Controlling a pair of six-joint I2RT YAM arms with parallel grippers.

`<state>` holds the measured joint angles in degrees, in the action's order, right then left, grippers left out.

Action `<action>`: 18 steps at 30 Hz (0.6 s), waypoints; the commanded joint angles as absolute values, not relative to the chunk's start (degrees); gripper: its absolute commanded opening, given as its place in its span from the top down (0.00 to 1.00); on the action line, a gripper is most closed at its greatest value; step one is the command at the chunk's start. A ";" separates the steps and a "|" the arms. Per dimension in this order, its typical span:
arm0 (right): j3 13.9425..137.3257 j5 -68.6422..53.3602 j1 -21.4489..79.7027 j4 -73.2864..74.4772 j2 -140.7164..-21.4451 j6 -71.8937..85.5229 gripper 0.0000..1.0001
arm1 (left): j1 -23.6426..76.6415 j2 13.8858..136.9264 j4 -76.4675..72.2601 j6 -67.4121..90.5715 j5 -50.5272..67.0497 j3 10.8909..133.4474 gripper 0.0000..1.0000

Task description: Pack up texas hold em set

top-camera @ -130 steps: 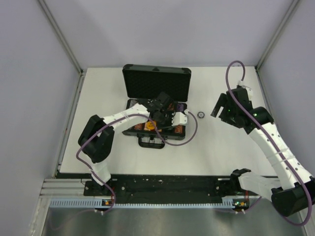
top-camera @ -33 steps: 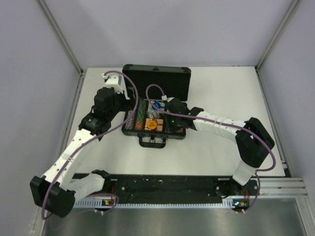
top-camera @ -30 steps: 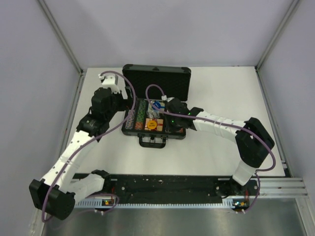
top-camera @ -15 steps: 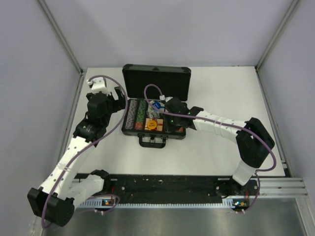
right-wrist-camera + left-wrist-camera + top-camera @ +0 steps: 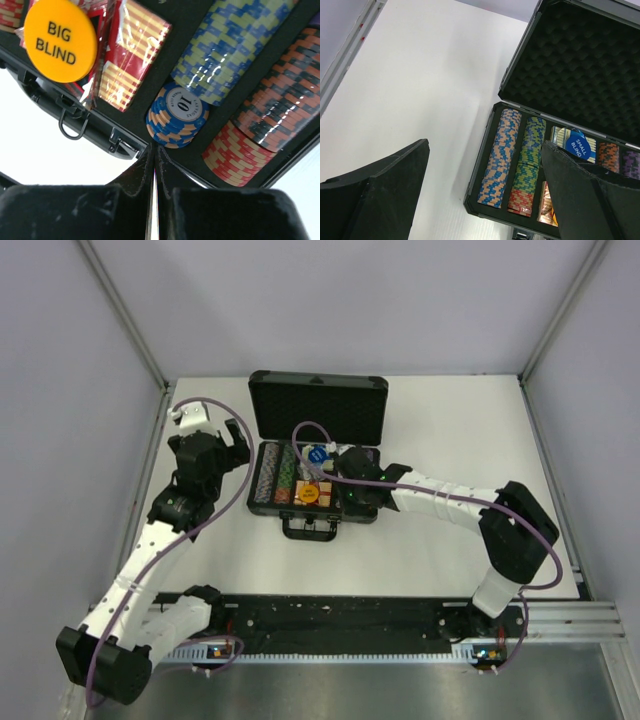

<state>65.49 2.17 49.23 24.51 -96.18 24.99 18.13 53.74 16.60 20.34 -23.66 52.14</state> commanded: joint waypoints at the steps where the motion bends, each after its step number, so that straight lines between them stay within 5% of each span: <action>1: 66.97 9.13 49.75 24.08 -94.92 26.89 1.00 | 17.75 52.30 15.03 21.01 -24.70 51.42 0.01; 9: 68.73 14.94 49.40 22.50 -95.80 28.39 1.00 | 17.49 51.59 15.38 20.83 -24.70 51.07 0.01; 18: 66.54 8.27 49.48 17.15 -97.65 27.77 0.98 | 17.23 51.59 15.56 20.92 -24.79 50.89 0.01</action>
